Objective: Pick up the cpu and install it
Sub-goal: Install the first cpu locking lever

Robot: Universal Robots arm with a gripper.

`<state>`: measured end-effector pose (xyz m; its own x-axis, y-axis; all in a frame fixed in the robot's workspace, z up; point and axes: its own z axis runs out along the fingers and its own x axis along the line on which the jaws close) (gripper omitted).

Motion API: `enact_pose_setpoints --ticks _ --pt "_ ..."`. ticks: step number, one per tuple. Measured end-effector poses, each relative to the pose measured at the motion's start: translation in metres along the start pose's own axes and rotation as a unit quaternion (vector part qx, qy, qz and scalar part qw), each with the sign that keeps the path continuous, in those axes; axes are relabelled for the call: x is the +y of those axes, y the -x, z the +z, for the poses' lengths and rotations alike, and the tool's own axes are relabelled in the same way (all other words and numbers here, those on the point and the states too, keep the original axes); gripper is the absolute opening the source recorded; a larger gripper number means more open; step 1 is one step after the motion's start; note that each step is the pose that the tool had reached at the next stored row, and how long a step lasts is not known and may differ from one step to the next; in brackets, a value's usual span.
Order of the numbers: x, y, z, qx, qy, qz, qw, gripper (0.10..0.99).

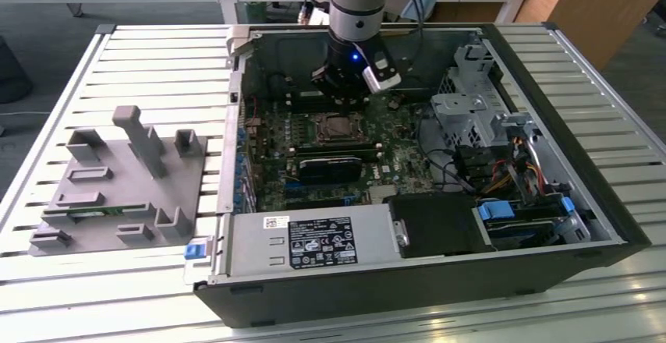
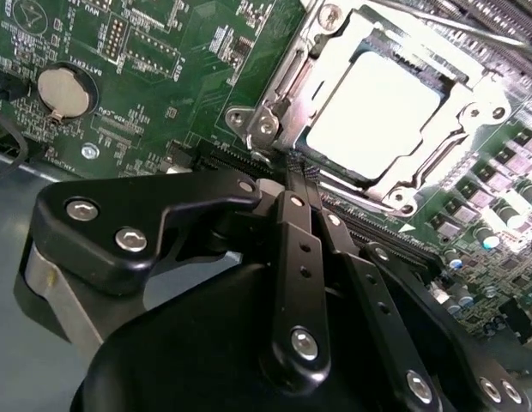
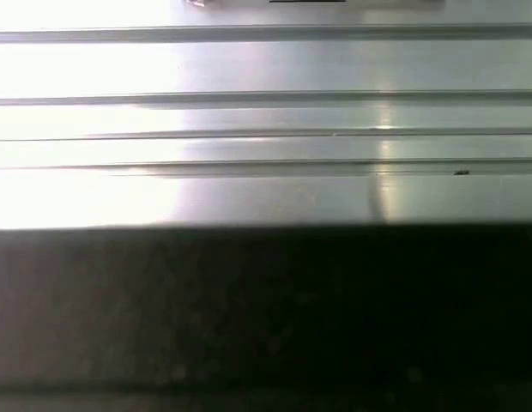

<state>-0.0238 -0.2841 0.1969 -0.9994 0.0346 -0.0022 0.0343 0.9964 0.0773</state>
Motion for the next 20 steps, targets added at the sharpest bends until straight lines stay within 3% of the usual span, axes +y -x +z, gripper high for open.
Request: enact_pose_setpoints --ticks 8,20 --pt "0.0007 0.0000 -0.0105 0.0002 0.0008 0.000 1.0000 0.110" --pt "-0.0038 0.0010 -0.0108 0.0002 0.0008 0.000 1.0000 0.110"
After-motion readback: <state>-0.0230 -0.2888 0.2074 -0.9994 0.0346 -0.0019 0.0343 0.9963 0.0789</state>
